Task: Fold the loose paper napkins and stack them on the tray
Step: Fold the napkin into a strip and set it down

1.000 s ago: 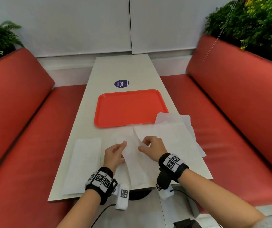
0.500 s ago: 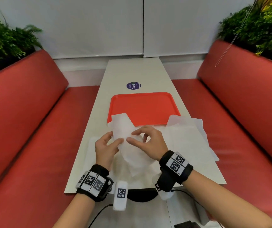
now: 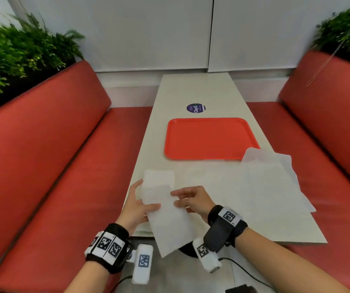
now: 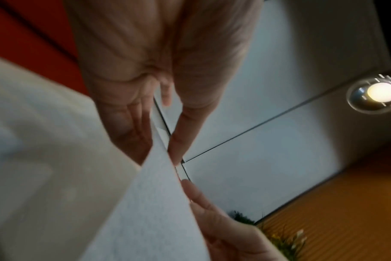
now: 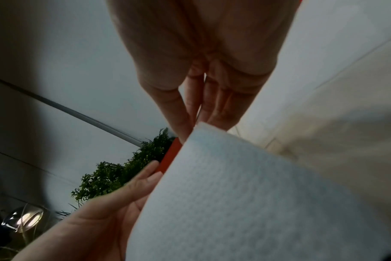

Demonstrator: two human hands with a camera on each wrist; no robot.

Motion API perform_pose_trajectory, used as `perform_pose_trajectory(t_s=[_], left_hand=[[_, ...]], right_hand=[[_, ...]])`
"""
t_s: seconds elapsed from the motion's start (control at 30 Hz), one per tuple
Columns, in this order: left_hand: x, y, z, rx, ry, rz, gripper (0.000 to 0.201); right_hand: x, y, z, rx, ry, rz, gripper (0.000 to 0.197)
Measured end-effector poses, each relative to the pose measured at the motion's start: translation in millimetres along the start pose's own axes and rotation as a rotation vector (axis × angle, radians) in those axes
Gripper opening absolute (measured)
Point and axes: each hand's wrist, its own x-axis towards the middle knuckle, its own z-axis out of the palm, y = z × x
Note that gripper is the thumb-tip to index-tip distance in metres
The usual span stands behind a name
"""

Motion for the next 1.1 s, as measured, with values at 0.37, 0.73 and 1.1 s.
perform_pose_trajectory(t_s=[0.37,0.73,1.1], left_hand=[[59.5,12.8,-45.2,0.347,0.084,0.221,0.036],[69.6,-4.8,-45.1,0.794,-0.005,0.169,0.048],[43.2,25.2,31.6,0.95,-0.123,0.341,0.032]], right_hand=[[40.8,0.3,38.2,-0.049,0.202,-0.11,0.033],[60.8,26.8,44.1,-0.396,0.342,-0.094,0.036],[16.3,27.0,-87.0,-0.586,0.575,-0.003,0.035]])
